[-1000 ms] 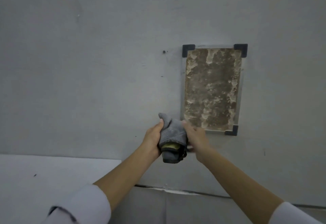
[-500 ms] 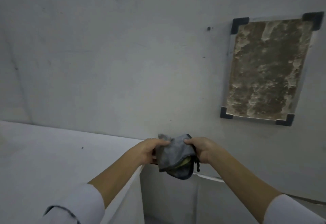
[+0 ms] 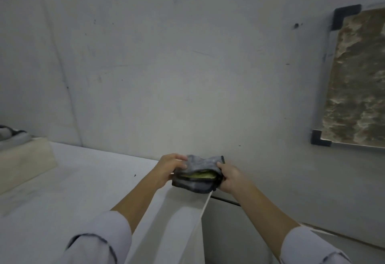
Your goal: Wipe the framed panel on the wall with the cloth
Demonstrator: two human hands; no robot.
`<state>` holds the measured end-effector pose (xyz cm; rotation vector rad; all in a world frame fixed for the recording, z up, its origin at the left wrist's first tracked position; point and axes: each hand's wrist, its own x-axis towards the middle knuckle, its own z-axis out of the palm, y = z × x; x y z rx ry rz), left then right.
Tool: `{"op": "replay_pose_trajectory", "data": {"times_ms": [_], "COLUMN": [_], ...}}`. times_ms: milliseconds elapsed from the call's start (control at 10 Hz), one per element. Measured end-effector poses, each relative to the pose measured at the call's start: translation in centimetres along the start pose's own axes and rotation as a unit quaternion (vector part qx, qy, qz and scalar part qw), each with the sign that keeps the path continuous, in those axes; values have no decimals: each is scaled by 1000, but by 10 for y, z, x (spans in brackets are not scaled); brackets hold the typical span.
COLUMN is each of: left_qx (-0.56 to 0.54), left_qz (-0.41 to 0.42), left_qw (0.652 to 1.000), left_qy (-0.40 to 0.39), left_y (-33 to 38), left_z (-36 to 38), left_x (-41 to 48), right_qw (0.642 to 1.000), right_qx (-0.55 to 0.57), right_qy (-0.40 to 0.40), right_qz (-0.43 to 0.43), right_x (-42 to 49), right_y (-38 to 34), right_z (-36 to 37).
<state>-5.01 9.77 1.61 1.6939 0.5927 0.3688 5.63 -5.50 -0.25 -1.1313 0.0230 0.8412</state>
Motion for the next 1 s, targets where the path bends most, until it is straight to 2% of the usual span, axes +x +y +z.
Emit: {"op": "replay_pose_trajectory", "data": {"times_ms": [100, 200, 300, 400, 500, 600, 700, 800, 900, 1000], "left_qx": [197, 349, 453, 501, 589, 641, 670, 656, 578, 495], "left_qz": [55, 97, 104, 115, 91, 70, 45, 60, 94, 165], "left_qw": [975, 927, 882, 852, 797, 758, 737, 745, 806, 853], "left_qy": [82, 101, 84, 101, 98, 99, 78, 100, 79, 3], "left_y": [-18, -41, -64, -70, -64, -63, -55, -38, -21, 6], "left_z": [-10, -11, -11, -5, 6, 9, 12, 26, 45, 70], "left_x": [11, 22, 36, 40, 34, 35, 31, 21, 14, 12], "right_qw": [998, 986, 918, 821, 700, 641, 649, 706, 694, 705], "right_qx": [-47, -148, -353, -516, -668, -735, -732, -678, -693, -685], "right_qy": [-8, -23, -2, 24, 50, 50, -14, -90, -97, -67], "right_qz": [-28, -72, -181, -242, -249, -215, -205, -185, -171, -172], "right_x": [11, 15, 25, 30, 35, 33, 25, 9, -14, -28], "right_y": [14, 28, 37, 42, 49, 52, 44, 26, 0, -37], "right_z": [6, 8, 8, 9, 6, -3, -14, -31, -54, -74]}}
